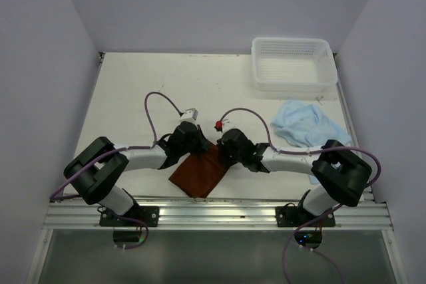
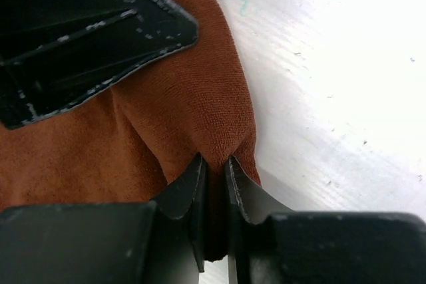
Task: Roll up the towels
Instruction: Roll the towel
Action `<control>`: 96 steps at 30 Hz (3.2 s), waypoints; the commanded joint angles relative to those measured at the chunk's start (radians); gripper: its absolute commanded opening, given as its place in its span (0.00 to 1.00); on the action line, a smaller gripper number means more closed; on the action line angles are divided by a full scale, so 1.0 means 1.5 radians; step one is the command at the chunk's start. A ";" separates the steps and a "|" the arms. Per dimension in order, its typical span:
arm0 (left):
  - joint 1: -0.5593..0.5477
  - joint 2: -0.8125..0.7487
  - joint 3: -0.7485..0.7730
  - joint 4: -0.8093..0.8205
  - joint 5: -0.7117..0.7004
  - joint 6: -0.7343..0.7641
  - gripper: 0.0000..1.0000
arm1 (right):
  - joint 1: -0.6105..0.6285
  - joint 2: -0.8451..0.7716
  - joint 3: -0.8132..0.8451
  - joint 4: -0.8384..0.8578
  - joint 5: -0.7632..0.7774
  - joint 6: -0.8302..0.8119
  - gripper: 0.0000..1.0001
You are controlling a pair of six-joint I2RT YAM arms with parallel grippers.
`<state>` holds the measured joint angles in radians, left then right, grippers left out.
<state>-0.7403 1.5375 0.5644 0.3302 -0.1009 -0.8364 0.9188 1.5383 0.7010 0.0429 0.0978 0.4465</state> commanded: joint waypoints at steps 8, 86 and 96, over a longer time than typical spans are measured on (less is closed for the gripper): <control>0.013 -0.028 0.110 -0.097 -0.045 0.040 0.19 | 0.096 0.008 0.005 -0.020 0.194 -0.012 0.00; 0.034 -0.025 -0.053 -0.045 0.070 -0.048 0.18 | 0.276 0.046 0.153 -0.151 0.538 -0.006 0.38; 0.034 -0.034 -0.063 -0.042 0.047 -0.047 0.17 | 0.155 -0.128 0.078 -0.099 0.236 0.053 0.45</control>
<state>-0.6834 1.4715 0.4934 0.3168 0.0208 -0.9073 1.2324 1.4105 0.8402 -0.1761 0.6693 0.4583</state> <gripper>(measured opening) 0.173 0.442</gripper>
